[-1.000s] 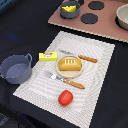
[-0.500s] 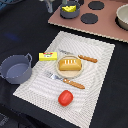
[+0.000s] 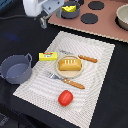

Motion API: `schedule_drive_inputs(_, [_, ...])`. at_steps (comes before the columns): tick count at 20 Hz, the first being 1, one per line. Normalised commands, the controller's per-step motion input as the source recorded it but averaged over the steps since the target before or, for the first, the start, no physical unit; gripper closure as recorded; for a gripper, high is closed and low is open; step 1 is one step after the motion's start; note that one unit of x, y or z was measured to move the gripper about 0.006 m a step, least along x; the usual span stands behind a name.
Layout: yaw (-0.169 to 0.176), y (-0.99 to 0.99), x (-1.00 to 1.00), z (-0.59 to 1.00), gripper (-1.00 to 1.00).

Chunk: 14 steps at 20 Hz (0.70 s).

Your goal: Interact with the objects in diverse but meaningful ways.

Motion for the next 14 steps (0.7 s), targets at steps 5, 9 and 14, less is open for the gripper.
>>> schedule_drive_inputs(5, [0.064, -0.74, 0.44, 0.0, -1.0])
schedule_drive_inputs(9, [0.128, -0.29, 0.31, -0.26, -1.0])
schedule_drive_inputs(14, [0.103, -0.03, -0.1, -0.34, -1.0])
